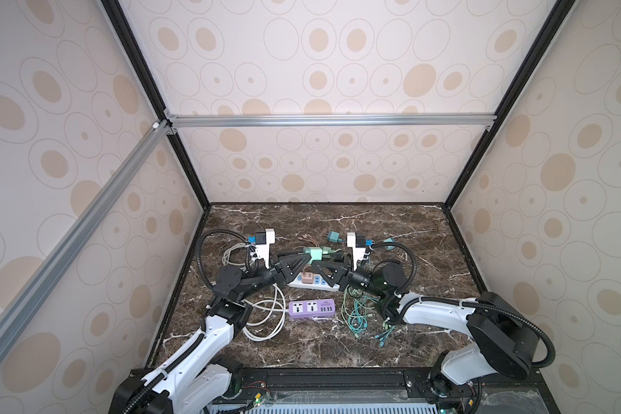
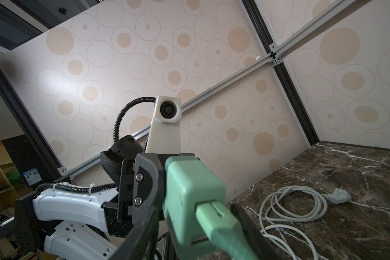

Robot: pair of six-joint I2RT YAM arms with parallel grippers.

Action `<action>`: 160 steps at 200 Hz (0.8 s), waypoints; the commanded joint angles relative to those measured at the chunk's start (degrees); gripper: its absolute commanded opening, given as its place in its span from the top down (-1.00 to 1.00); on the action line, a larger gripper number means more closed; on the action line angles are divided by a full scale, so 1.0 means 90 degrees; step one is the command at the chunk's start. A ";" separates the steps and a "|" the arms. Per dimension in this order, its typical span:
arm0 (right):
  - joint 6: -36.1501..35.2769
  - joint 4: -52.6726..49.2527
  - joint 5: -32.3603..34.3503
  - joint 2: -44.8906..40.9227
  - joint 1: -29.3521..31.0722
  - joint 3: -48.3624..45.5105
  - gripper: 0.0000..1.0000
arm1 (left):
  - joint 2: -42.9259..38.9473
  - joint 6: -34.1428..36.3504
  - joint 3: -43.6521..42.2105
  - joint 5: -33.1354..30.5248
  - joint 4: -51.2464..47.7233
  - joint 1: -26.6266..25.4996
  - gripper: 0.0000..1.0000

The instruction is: Insert the plug

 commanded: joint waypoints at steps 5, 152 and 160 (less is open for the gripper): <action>0.0178 0.0653 -0.0255 0.0021 -0.0050 0.0228 0.02 | -0.0115 -0.0097 -0.0011 0.0204 0.0469 -0.0030 1.00; -0.0235 -0.0133 0.0176 -0.0525 -0.0077 0.0015 0.71 | -0.0296 0.0175 -0.0294 -0.0114 0.0058 -0.0024 -0.13; -0.0307 -0.0348 0.0245 -0.0611 -0.0087 -0.0003 0.71 | -0.0395 0.0326 -0.0313 -0.0232 -0.0225 -0.0019 -0.29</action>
